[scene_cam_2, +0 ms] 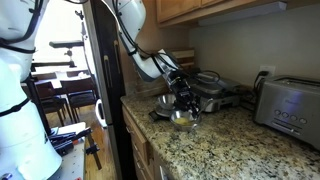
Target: Pick up the spoon and scoop some of the contents from the silver bowl and put it in the other silver bowl.
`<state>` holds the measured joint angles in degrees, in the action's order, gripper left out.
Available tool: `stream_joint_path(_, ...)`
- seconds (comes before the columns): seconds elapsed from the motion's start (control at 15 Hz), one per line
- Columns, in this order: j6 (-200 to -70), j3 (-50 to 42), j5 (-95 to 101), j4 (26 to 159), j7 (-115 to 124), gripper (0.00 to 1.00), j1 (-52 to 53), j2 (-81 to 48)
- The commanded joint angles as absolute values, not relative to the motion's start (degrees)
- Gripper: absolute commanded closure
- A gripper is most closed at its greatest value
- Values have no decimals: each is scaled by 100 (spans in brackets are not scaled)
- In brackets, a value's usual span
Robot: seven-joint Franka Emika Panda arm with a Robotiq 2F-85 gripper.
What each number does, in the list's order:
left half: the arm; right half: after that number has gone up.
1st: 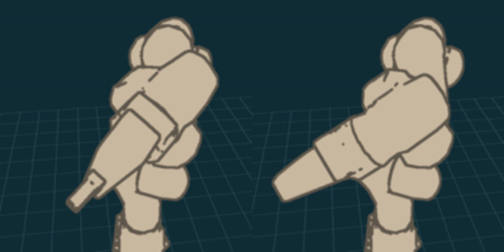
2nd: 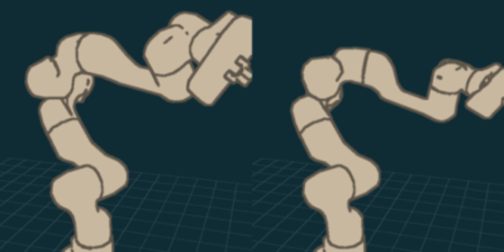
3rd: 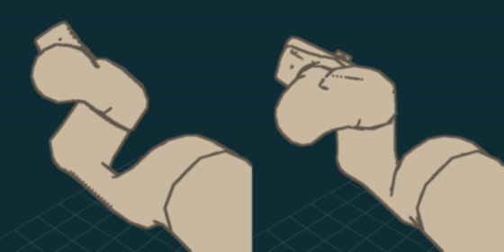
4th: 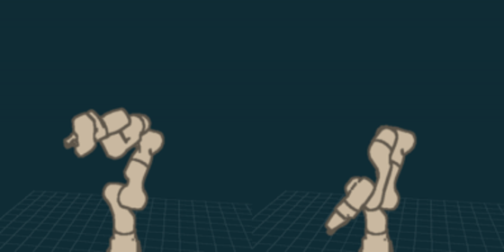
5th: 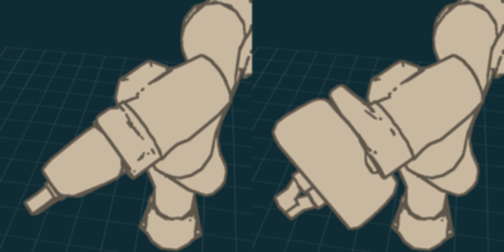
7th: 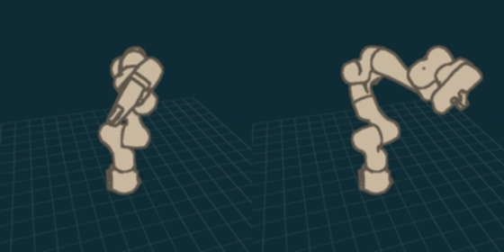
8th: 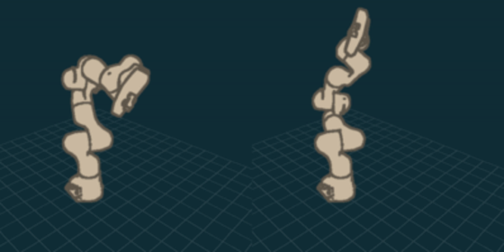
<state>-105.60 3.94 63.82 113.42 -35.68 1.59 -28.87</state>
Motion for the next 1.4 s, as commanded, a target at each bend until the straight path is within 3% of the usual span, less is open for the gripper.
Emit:
stream_joint_path(0.0, -10673, 401, 6679, 11597, -3363, 97, 180, -2839)
stream_joint_path(1.33, -11338, 616, 6352, 11700, -3455, 97, 29, -2913)
